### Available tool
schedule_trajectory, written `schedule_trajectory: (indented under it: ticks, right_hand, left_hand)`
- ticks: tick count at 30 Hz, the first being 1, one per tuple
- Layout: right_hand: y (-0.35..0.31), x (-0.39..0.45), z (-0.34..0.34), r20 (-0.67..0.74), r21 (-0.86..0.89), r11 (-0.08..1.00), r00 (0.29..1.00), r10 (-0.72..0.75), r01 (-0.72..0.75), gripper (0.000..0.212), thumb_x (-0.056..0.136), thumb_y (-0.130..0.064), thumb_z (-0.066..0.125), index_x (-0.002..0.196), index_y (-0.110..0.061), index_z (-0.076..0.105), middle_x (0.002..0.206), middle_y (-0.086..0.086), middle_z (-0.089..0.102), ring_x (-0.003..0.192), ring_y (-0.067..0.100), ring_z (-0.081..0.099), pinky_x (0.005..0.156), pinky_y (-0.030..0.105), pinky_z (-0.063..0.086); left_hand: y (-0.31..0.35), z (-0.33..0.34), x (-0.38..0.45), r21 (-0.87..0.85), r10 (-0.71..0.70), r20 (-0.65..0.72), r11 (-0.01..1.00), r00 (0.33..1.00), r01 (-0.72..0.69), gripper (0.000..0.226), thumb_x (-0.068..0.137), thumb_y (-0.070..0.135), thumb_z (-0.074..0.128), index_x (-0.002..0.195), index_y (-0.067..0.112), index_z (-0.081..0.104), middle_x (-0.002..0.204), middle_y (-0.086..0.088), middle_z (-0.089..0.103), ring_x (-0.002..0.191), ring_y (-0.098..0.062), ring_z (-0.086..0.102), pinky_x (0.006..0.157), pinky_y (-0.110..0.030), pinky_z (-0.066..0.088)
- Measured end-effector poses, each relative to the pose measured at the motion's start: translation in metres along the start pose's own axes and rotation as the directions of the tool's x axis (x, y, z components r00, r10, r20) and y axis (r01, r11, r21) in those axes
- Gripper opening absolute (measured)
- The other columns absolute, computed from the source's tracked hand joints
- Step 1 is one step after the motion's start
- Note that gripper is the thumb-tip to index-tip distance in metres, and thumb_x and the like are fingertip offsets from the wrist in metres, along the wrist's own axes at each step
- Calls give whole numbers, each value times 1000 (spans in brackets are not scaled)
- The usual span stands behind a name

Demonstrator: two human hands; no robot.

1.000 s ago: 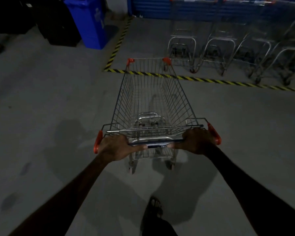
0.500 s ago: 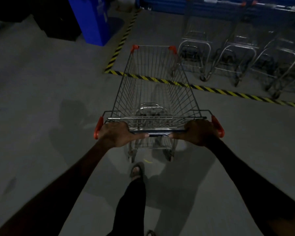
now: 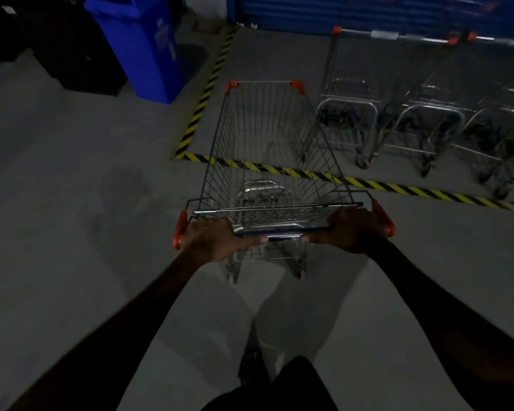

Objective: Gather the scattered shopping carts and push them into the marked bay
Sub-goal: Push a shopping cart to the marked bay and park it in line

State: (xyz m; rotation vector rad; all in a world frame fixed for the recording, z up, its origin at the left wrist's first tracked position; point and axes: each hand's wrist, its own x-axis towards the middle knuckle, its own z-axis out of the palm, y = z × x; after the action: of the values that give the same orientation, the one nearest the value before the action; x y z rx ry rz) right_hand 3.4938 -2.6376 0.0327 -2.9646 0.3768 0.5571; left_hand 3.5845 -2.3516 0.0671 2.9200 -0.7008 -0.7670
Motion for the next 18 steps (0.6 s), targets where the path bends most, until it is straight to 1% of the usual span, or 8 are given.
schedule_trajectory:
  ticks: [5,8,10,12,13,15,16,18]
  right_hand:
    - [5,93,-37,-9,112,994,1000,1,0,101,45,-118,24,72,-29,64,89,-2,71,101,24,72,86,35,47]
    - [7,149,-64,-30,174,983,998,-47,52,87,72,-98,53,112,-25,78,119,3,75,118,26,67,90,29,41]
    - [12,190,-83,-44,121,991,997,-60,65,89,75,-98,51,123,-28,75,130,5,73,120,26,66,94,31,44]
    - [17,227,-97,-26,119,992,999,-43,46,89,73,-96,52,127,-29,73,134,9,71,126,30,64,102,38,46]
    - [23,252,-104,-17,116,992,999,-37,38,92,70,-99,50,123,-28,74,132,11,71,125,31,64,104,40,47]
    - [30,293,-123,-33,67,997,999,-34,36,94,63,-109,36,90,-27,73,112,11,76,110,31,70,99,44,51]
    - [35,315,-130,-41,34,999,999,-37,38,91,60,-112,28,70,-28,60,94,9,75,98,30,71,94,45,52]
    - [44,355,-145,-25,-8,999,998,-51,50,86,60,-111,26,58,-26,39,64,-1,53,79,26,64,83,42,52]
  left_hand:
    - [-14,-43,96,-9,-41,-32,999,999,41,99,65,112,26,93,31,74,125,2,74,130,-24,63,125,-54,15]
    - [-23,-67,160,11,-44,-39,999,998,44,104,66,112,26,94,27,78,120,2,75,125,-24,65,125,-54,17]
    - [-26,-85,205,20,-82,-59,996,995,83,111,54,118,19,77,25,76,104,5,77,117,-21,68,125,-57,9]
    - [-30,-99,245,17,-114,-54,993,992,115,114,45,120,14,73,27,72,106,6,77,120,-21,67,127,-59,3]
    - [-30,-109,267,12,-123,-54,992,991,124,114,43,121,13,75,28,71,109,5,77,122,-22,66,127,-59,4]
    - [-28,-135,305,10,-123,-46,992,991,124,114,45,120,15,80,29,72,112,5,77,123,-22,66,126,-57,8]
    - [-26,-150,322,12,-116,-27,993,993,117,112,50,119,17,85,30,74,115,4,76,125,-23,65,125,-55,11]
    - [-23,-176,354,12,-79,-4,997,997,79,97,65,112,27,85,28,71,118,2,75,124,-23,65,120,-50,24]
